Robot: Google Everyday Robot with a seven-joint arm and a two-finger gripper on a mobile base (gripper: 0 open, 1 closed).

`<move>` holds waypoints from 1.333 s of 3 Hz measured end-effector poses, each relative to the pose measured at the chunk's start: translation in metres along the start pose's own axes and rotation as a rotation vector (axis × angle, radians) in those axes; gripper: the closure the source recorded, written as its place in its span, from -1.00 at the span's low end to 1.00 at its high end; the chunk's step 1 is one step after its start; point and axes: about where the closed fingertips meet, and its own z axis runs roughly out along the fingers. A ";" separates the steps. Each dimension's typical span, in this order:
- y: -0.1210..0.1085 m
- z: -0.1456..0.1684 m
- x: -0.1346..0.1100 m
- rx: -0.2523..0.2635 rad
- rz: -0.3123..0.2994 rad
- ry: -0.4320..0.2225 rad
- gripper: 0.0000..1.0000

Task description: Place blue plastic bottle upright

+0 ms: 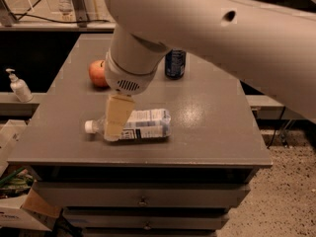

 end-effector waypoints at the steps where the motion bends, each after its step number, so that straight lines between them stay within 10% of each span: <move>1: 0.002 0.029 0.005 -0.021 -0.017 0.062 -1.00; 3: 0.024 0.061 0.026 -0.075 -0.021 0.156 -1.00; 4: 0.030 0.065 0.025 -0.095 -0.011 0.196 -0.70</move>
Offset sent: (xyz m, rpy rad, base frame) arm 0.0052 0.0012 -0.0874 -0.1844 0.0820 0.0033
